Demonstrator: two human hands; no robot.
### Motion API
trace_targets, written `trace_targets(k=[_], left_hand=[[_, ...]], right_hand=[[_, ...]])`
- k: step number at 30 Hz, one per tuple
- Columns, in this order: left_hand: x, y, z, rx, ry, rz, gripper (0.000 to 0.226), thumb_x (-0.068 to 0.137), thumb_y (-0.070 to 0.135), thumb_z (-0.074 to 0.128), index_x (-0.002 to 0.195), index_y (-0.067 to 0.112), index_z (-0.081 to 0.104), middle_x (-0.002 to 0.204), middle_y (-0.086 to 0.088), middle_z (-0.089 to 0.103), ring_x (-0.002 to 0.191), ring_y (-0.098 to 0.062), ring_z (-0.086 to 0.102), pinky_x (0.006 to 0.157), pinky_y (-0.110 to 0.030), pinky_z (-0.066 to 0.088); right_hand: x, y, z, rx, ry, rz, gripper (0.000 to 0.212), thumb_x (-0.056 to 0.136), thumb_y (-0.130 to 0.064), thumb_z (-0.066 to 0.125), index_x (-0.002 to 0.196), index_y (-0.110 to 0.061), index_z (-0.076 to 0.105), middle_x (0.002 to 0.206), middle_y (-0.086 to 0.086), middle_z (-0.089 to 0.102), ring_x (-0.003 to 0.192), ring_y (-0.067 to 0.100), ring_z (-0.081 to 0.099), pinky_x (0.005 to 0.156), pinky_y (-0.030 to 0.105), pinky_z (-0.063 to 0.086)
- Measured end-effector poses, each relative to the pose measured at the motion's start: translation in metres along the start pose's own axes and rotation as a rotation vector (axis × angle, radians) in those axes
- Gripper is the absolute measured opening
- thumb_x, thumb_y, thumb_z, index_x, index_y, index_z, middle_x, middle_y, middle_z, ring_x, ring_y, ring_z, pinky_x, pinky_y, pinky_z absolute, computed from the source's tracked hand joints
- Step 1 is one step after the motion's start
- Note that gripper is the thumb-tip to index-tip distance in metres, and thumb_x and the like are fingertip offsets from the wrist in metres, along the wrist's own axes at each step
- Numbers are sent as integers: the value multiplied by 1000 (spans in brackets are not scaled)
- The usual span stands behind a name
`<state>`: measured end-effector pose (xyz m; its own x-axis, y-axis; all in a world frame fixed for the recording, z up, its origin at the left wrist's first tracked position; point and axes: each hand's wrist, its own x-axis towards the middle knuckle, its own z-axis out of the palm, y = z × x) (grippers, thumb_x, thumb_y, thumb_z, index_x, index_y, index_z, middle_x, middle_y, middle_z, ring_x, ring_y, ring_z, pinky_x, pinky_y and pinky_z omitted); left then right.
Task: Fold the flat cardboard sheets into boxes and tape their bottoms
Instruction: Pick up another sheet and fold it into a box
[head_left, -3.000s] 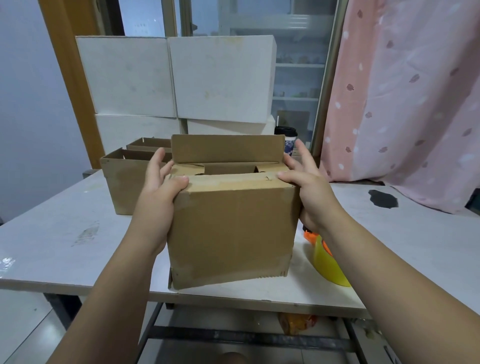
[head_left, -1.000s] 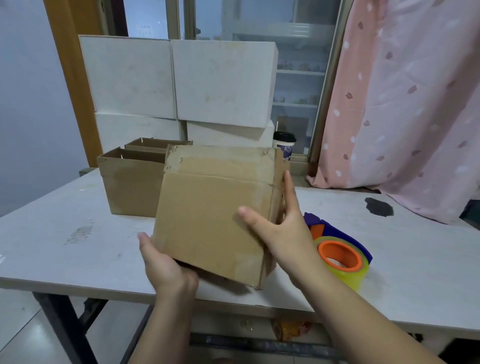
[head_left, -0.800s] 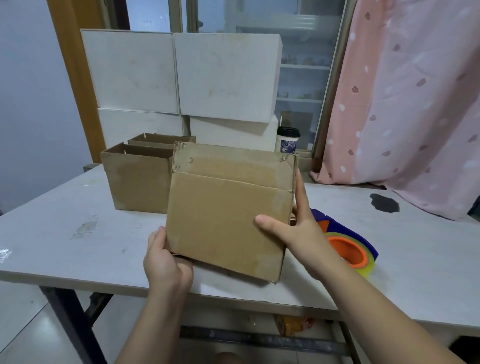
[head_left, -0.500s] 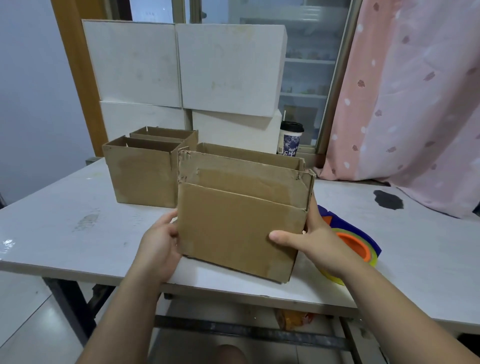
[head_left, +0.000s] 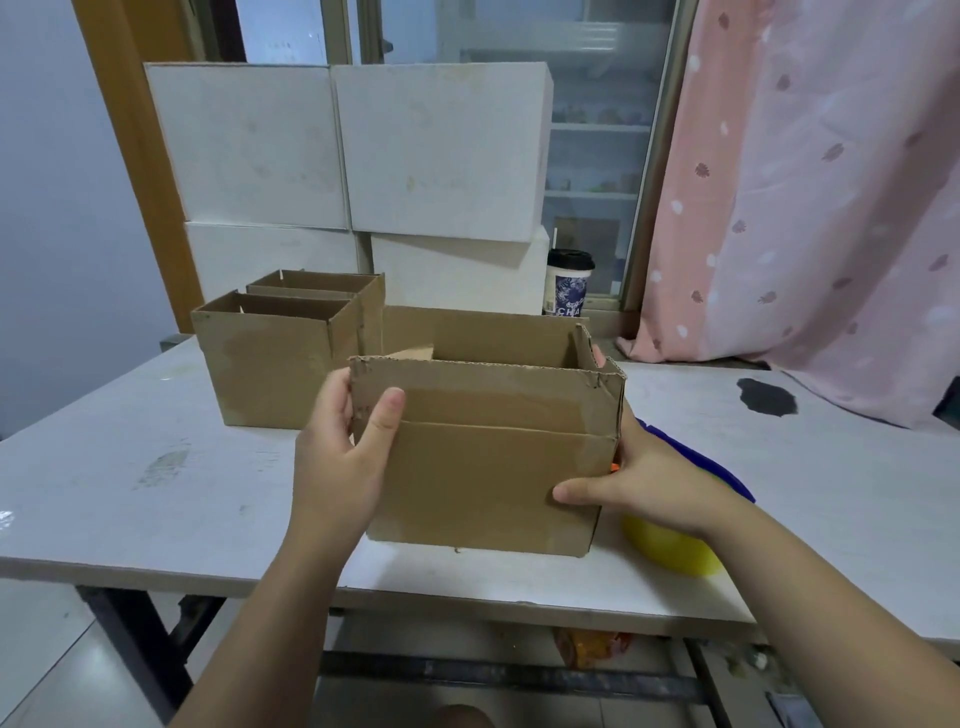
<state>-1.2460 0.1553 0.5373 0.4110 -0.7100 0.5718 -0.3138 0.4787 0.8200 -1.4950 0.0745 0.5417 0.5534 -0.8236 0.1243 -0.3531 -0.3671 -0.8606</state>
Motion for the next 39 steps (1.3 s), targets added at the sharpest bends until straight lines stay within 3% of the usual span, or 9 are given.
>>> trace_targets(k=[5,9,15,20,23,27,31,35,39], left_hand=[[3,-6,-4,36,-29,3,18,84,54,50,95,41,54,95,16,66,90,-6,63,76,-32,54],[6,-7,-11,-48,-164,14,19,82,53,52,97,47,59,101,14,67,95,-6,63,75,-21,52],[11,-12,-13,-317,-318,-36,25,89,24,47,104,33,65,106,6,69,98,-11,64,76,-19,51],[12,-11,-9,-361,-251,-120,15,83,35,55,85,20,58,85,6,68,79,-7,64,65,-18,51],[9,-9,1,-307,-105,-90,12,89,33,56,97,32,65,99,8,71,90,-8,67,67,-17,52],[4,-8,9,-214,49,-77,8,92,31,58,95,39,59,97,11,69,88,-8,66,69,-25,54],[6,-8,16,-155,174,-118,28,90,25,61,108,41,46,102,28,61,92,12,58,81,-21,46],[14,-7,13,-88,149,-173,44,89,20,63,120,42,40,119,29,45,97,26,45,76,-9,36],[15,-10,7,-44,72,-179,38,90,25,62,118,42,44,116,31,44,92,29,44,74,-10,37]], right_hand=[[-2,-8,11,-55,286,-132,89,72,-57,72,142,-57,16,151,-22,23,139,1,26,113,35,32],[2,-7,23,-121,380,-126,91,70,-66,62,145,-52,13,152,-19,24,141,5,23,116,42,26],[1,-2,2,-301,196,-157,103,70,-72,63,148,-48,0,155,-27,9,142,-4,7,119,36,16],[5,-11,-8,-919,86,-220,108,58,-91,29,151,-36,18,156,-24,9,139,-8,-19,116,46,-15],[5,-19,-6,-576,50,-195,74,68,-81,43,134,-49,43,143,-27,36,137,-9,21,117,28,16],[2,-18,4,-206,159,-141,24,80,-73,42,102,-66,52,110,-38,53,103,-20,47,79,4,37],[5,-13,7,46,246,-90,44,81,-69,49,123,-56,48,116,-36,56,109,-18,50,88,15,41],[10,-13,13,121,321,-112,60,96,-25,55,147,-38,26,137,-20,47,129,-3,41,107,30,34],[16,-26,17,56,431,-160,71,90,-5,55,145,-40,28,142,-20,30,132,-2,31,103,17,31]])
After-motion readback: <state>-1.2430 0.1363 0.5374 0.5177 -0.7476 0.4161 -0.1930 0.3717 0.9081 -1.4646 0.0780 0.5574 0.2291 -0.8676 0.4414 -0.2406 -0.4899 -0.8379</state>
